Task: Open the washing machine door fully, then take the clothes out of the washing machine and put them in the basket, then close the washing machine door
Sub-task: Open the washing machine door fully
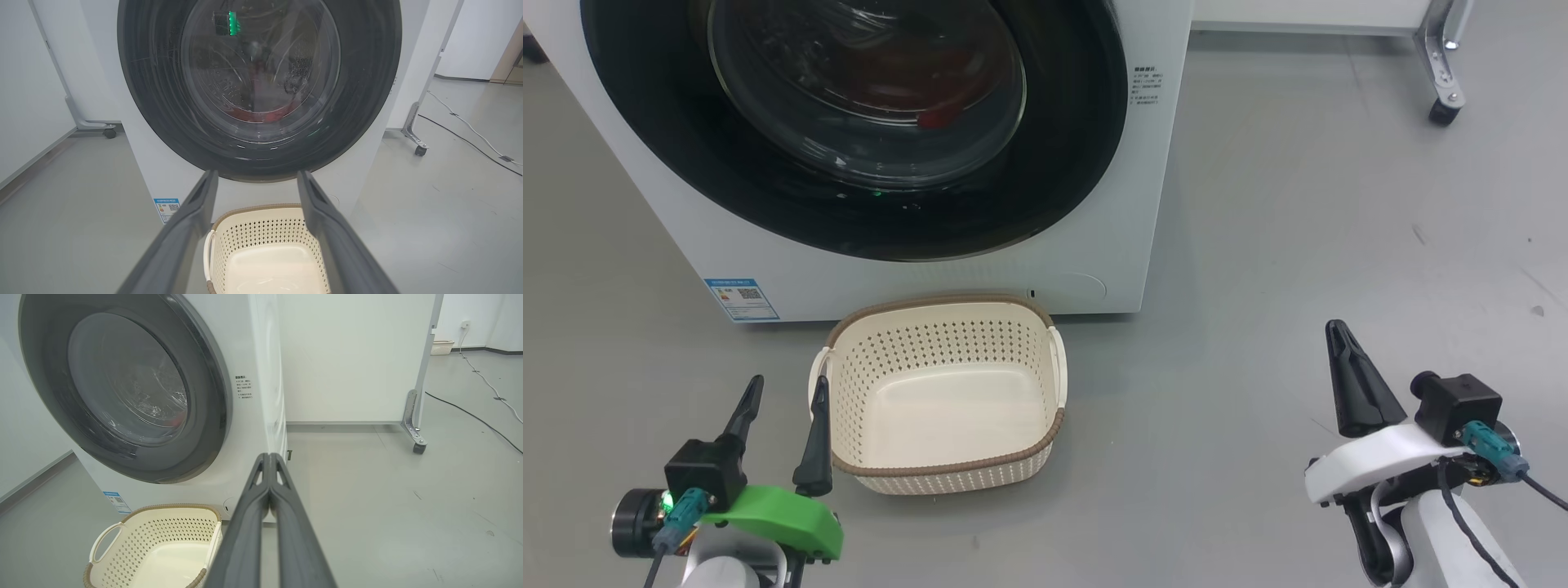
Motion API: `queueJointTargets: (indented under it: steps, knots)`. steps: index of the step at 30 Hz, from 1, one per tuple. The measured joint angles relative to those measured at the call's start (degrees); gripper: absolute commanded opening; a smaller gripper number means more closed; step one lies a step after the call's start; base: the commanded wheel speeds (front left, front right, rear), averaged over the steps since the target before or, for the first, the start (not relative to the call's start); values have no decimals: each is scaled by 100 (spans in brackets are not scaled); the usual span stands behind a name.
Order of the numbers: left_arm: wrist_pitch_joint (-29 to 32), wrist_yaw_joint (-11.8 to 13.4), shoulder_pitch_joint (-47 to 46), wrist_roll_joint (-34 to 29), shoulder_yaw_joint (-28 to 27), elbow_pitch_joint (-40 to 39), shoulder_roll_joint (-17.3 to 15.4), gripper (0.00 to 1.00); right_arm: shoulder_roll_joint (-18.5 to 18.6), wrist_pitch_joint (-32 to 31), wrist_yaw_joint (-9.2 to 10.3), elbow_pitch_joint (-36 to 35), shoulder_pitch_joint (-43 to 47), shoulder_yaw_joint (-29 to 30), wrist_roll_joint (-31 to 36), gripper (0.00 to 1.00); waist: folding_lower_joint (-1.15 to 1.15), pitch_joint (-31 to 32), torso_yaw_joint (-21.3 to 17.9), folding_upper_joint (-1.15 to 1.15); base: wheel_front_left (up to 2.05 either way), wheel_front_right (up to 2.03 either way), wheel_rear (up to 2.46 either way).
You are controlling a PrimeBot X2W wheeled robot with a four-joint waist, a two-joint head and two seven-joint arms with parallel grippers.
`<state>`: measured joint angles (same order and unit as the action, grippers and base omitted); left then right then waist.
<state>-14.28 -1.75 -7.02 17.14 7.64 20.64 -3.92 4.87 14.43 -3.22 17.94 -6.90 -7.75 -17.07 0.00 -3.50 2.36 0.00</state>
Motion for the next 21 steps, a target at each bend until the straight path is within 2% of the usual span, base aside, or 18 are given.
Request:
queueJointTargets:
  steps: [5,10,21]
  knots:
    - [-1,-7,-135,-49,2,-121,7,100,-102,0,-229,78,-240,74,-610,0,0,-206,37,0,0,0,0]
    - [-1,-16,-309,-68,1,-256,35,100,-178,-271,-376,171,-649,240,-1788,0,0,-466,85,0,0,0,0]
    - [-16,-87,-800,-103,43,-582,90,100,-208,-1812,-376,243,-1984,686,-4858,0,0,-1177,238,0,0,0,0]
